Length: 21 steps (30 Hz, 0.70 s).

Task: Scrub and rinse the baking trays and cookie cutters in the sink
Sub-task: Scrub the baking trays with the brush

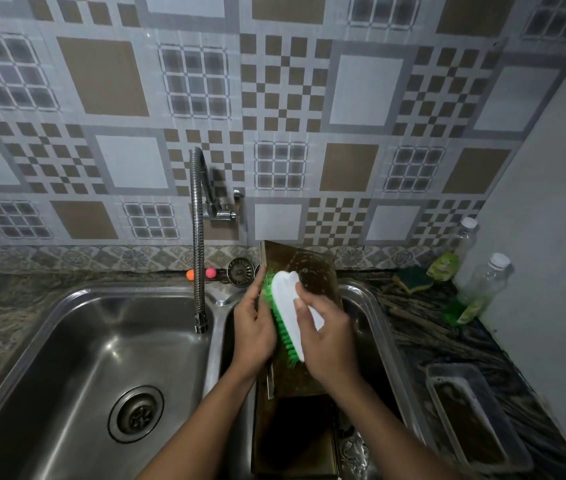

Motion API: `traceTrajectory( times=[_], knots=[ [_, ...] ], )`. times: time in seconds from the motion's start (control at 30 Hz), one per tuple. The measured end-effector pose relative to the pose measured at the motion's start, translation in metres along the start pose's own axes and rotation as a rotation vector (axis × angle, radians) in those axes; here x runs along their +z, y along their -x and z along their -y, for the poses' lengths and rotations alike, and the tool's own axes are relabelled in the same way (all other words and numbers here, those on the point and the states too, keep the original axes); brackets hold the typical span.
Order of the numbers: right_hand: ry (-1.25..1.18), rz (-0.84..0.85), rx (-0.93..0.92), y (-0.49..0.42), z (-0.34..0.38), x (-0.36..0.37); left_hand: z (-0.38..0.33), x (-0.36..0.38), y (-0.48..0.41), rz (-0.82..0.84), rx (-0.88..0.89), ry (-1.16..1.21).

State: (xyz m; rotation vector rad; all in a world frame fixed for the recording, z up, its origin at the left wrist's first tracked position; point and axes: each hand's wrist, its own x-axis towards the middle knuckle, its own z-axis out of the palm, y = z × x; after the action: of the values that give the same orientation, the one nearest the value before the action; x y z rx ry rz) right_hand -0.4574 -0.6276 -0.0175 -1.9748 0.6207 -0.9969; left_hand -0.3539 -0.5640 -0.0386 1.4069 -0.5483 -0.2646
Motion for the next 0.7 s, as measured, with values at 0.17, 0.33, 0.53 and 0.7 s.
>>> traceTrajectory(
  times=[0.17, 0.33, 0.53, 0.7],
  knots=[
    [0.012, 0.007, -0.087, 0.046, -0.013, -0.016, -0.006, -0.001, 0.0, -0.138, 0.013, 0.021],
    [0.057, -0.133, 0.082, 0.05, -0.051, -0.047, -0.008, -0.006, -0.002, -0.156, 0.005, 0.011],
    [0.055, -0.196, 0.194, 0.037, -0.049, -0.041, -0.011, 0.002, 0.006, -0.134, 0.006, -0.001],
    [0.015, -0.064, 0.168, 0.069, -0.045, -0.04, -0.016, -0.008, 0.002, -0.164, 0.001, 0.017]
  ],
)
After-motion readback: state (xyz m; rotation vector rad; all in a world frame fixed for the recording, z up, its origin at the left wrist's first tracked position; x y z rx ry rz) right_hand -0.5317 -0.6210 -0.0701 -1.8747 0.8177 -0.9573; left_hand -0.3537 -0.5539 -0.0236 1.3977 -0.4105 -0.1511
